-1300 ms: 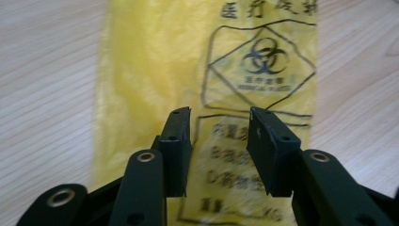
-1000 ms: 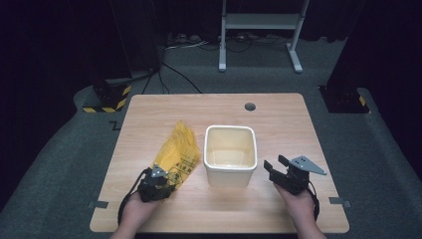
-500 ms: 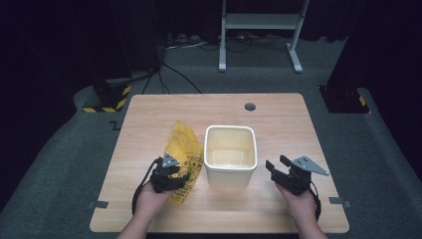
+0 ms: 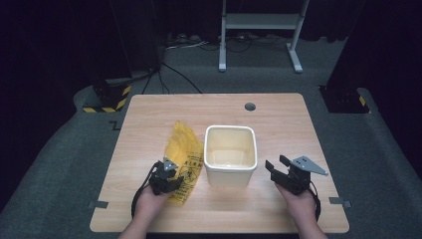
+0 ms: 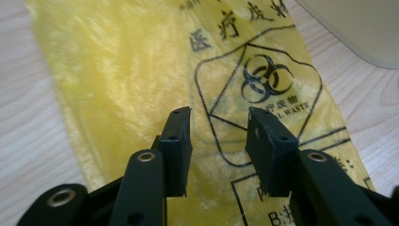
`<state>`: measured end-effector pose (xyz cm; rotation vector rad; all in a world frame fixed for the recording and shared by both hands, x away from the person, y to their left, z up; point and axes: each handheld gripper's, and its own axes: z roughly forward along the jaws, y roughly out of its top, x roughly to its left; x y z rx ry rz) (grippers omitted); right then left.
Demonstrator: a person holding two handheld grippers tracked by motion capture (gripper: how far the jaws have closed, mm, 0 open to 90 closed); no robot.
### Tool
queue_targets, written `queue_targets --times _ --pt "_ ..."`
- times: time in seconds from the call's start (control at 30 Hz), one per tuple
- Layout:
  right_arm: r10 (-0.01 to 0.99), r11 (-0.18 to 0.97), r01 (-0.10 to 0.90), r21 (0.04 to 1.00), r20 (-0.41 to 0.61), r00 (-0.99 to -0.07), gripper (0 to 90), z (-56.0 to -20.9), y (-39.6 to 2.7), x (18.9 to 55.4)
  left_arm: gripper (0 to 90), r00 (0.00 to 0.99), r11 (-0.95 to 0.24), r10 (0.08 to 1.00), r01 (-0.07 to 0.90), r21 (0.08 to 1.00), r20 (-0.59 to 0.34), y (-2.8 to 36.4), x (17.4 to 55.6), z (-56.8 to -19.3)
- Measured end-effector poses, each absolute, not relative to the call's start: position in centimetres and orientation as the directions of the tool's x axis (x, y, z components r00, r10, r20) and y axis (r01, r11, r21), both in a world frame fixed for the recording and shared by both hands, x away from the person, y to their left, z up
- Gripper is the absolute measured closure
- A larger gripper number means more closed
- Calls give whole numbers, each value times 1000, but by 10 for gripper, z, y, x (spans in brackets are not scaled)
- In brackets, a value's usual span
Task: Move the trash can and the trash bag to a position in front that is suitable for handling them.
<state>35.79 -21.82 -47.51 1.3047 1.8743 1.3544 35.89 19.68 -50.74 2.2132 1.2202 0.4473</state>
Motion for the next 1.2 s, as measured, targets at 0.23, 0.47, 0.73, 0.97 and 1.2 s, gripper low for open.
queue_targets --times 0.23,0.47,0.73,0.97,1.2 --pt "891 69 418 906 132 -434 375 -476 -216 357 586 483 -355 875 647 675 -3 176 359 -514" --pt "890 71 420 905 133 -437 375 -477 -216 358 557 428 -309 904 654 691 -1 174 361 -516" --pt "888 77 417 905 128 -441 396 -476 -218 359 455 413 -286 911 666 689 -22 187 357 -515" --pt "890 81 406 910 117 -440 397 -474 -221 358 310 460 -272 888 531 803 -3 189 348 -472" --pt "892 89 410 908 111 -438 396 -475 -220 360 205 479 -272 877 465 842 19 169 362 -456"
